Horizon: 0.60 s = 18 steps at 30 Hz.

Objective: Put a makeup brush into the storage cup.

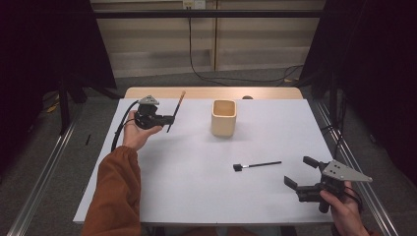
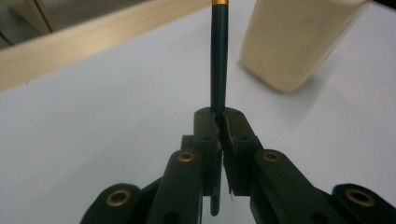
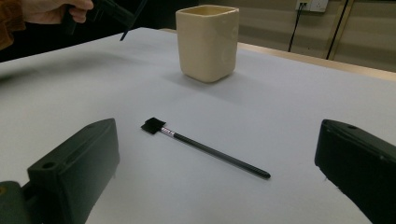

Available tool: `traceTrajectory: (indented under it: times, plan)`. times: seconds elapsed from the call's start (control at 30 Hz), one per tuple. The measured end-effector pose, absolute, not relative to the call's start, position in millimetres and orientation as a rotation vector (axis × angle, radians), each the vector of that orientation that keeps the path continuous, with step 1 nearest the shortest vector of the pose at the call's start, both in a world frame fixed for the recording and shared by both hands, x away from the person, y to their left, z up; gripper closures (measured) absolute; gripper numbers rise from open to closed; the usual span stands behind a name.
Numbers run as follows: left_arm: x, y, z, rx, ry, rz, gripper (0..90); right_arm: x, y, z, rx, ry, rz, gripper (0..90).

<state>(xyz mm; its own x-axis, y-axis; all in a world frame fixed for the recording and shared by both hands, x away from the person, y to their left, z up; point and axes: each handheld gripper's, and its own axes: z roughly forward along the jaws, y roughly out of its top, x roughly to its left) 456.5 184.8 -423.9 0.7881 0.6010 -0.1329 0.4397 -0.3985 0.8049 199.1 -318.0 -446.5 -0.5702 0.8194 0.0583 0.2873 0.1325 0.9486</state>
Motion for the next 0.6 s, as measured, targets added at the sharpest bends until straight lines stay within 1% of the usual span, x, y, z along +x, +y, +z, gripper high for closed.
traceTrajectory:
  times: [0.2, 0.33, 0.5, 0.6]
  plan:
    - [444.9, 180.4, -405.9, 1.916, 0.725, 0.274, 85.0, 199.0, -318.1, -446.5, 1.062, 1.927, 1.445, 0.0]
    - [442.5, 181.7, -409.1, 1.860, 0.716, 0.269, 85.0, 198.5, -318.3, -446.4, 1.065, 1.926, 1.445, 0.0]
    - [441.3, 181.7, -412.6, 1.824, 0.709, 0.274, 85.0, 198.7, -318.1, -446.6, 1.067, 1.926, 1.442, 0.0]
    - [438.9, 181.6, -413.5, 1.819, 0.702, 0.299, 85.0, 198.6, -318.4, -446.6, 1.071, 1.924, 1.440, 0.0]
